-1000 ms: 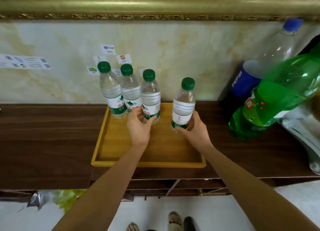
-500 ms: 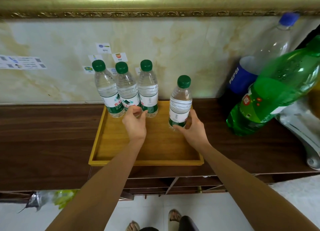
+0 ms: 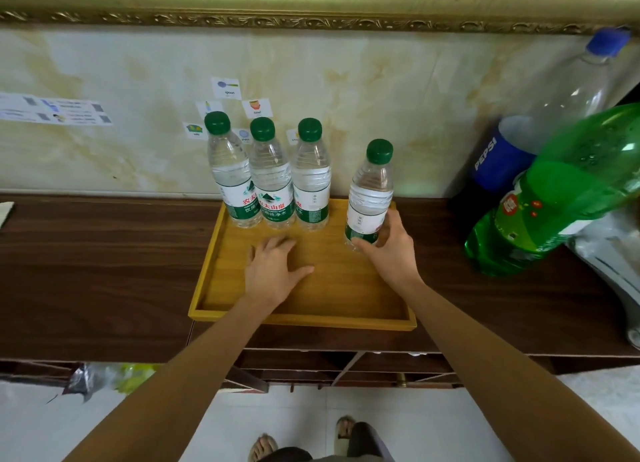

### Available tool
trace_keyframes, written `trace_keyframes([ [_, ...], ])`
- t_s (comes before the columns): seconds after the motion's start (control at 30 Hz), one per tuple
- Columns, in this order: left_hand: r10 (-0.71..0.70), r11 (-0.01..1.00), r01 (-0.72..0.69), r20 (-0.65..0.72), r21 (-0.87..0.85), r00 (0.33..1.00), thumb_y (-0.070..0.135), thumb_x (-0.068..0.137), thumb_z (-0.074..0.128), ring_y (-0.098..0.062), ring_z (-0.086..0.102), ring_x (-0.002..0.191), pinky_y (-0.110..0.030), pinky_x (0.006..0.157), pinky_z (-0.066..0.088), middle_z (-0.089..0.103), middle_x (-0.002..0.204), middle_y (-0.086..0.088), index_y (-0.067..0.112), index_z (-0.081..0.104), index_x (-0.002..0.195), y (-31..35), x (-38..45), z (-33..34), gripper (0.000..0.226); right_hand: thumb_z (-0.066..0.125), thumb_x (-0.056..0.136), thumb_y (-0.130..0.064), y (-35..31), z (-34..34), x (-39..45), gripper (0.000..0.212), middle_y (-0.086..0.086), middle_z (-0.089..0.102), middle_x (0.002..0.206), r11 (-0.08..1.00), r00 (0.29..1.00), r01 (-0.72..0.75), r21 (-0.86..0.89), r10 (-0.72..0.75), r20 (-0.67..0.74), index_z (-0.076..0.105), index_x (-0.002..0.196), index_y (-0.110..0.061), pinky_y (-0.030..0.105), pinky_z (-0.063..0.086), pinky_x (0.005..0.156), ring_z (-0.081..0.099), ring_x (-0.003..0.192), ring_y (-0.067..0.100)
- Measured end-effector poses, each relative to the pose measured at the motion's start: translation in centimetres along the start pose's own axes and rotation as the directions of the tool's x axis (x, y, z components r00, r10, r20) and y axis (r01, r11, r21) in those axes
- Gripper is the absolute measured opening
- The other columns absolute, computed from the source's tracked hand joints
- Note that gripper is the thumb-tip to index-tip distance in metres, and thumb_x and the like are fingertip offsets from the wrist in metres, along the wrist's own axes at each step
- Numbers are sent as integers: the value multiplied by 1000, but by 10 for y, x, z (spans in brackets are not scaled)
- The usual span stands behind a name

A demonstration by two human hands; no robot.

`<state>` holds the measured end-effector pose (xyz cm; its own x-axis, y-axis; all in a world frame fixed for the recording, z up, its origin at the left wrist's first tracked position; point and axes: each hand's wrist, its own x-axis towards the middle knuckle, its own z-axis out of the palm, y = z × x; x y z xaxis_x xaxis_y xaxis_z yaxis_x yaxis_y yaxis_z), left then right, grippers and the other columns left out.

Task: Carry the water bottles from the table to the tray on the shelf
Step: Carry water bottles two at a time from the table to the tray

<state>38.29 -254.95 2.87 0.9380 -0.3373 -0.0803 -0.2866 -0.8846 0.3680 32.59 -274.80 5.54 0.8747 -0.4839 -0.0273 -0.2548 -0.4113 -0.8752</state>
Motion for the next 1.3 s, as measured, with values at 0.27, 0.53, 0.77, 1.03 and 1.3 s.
trace_keyframes([
  [0.27, 54, 993, -70, 163, 98, 985, 59, 86, 56, -25, 12, 149, -56, 119, 9, 19, 161, 3, 30, 30, 150, -8, 0, -5, 75, 83, 72, -18, -16, 22, 28, 68, 4, 62, 127, 1000, 1000, 17, -24, -17, 6, 45, 129, -13, 19, 43, 87, 54, 109, 7],
  [0.53, 57, 989, -79, 173, 122, 983, 60, 84, 58, -26, 18, 146, -58, 118, 14, 23, 158, 3, 30, 32, 148, -8, 4, -5, 76, 83, 72, -18, -16, 26, 43, 68, 8, 63, 127, 999, 1000, 24, -41, -23, 18, 45, 128, -11, 27, 47, 94, 58, 118, 20],
  [0.77, 42, 990, -69, 209, 124, 977, 57, 86, 58, -29, 17, 146, -57, 118, 14, 23, 158, 2, 29, 31, 149, -5, 4, -10, 74, 81, 76, -16, -16, 26, 40, 72, 8, 57, 136, 1000, 998, 15, -22, -13, 61, 40, 135, -11, 20, 39, 92, 53, 126, 21],
  [1.03, -51, 999, 49, 63, 24, 997, 41, 95, 53, -25, 53, 124, -40, 96, 47, 50, 143, -1, 25, 43, 142, -33, -32, -54, 51, 66, 89, -15, -30, 22, -26, 55, 2, 56, 131, 983, 982, 18, -181, 17, 188, 39, 137, -15, 25, 50, 87, 58, 113, 18],
  [1.3, -361, 932, 362, -81, -1, 929, 46, 91, 57, -21, 54, 123, -42, 92, 51, 53, 134, 3, 28, 48, 136, -184, -185, -115, 50, 66, 88, -24, -127, 186, -120, 44, 6, 60, 128, 815, 720, 514, -270, -239, 651, 49, 128, -15, 40, 48, 96, 57, 118, 24],
])
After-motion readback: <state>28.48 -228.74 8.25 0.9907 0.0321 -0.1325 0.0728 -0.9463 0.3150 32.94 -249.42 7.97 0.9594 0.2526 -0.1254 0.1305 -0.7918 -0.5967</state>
